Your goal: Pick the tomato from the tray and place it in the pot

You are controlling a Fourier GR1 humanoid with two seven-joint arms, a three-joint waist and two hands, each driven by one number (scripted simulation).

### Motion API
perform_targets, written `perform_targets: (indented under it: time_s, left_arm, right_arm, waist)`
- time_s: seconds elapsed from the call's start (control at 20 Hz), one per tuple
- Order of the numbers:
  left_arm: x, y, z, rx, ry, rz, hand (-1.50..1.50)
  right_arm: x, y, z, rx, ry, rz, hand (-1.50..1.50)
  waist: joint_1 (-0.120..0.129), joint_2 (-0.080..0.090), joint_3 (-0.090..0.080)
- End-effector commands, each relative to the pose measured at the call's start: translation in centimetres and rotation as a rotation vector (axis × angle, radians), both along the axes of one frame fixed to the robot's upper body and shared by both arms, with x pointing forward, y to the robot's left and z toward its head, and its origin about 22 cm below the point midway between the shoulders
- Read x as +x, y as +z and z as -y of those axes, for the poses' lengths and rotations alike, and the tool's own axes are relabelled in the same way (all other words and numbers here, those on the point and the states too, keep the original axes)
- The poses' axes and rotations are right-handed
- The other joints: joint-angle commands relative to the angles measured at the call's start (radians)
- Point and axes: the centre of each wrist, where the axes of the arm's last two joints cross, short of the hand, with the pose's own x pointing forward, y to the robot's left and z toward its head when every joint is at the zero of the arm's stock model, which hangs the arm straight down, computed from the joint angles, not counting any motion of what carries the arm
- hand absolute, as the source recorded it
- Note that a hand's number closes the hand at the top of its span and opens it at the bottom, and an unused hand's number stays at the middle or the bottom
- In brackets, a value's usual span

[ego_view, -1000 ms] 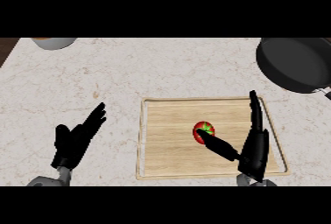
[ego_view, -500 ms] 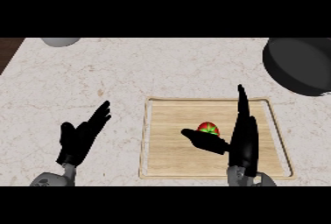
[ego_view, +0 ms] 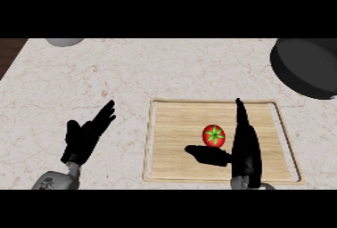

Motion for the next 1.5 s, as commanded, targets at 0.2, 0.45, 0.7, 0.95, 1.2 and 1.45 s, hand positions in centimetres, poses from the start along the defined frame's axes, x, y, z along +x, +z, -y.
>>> perform_targets:
  time_s: [0.2,0.45,0.7,0.95,1.2,1.45]
  left_arm:
    - [-0.4,-2.0,0.5,-0.009,-0.018,-0.01,0.0]
    - [0.0,-1.0,-0.7,0.01,-0.009,-0.009,0.0]
    - [-1.4,-1.3,-0.6,-0.015,-0.014,-0.033,0.0]
    - [0.5,0.5,0.4,0.007,-0.005,-0.019,0.0]
    - [0.6,-1.4,-1.4,-0.01,-0.001,-0.009,0.0]
    - [0.4,-0.6,1.1,0.019,0.004,-0.019,0.0]
  right_arm:
    - [-2.4,-1.8,1.9,-0.027,-0.04,-0.006,-1.5]
    - [-3.8,-1.1,3.1,0.109,-0.005,0.087,-1.5]
    - [-2.6,-3.9,3.5,0.203,-0.016,0.185,-1.5]
    - [-1.9,-5.3,3.3,0.314,-0.033,0.203,-1.5]
    - [-1.4,-8.7,2.7,0.38,-0.052,0.195,-1.5]
    - [-1.3,-10.0,3.1,0.389,-0.014,0.2,-1.5]
  waist:
    - [0.001,0.003,-0.002]
    - [-0.001,0.003,-0.002]
    - [0.007,0.004,-0.001]
    - [0.004,0.003,-0.001]
    - [0.003,0.005,-0.001]
    - [0.002,0.004,-0.002]
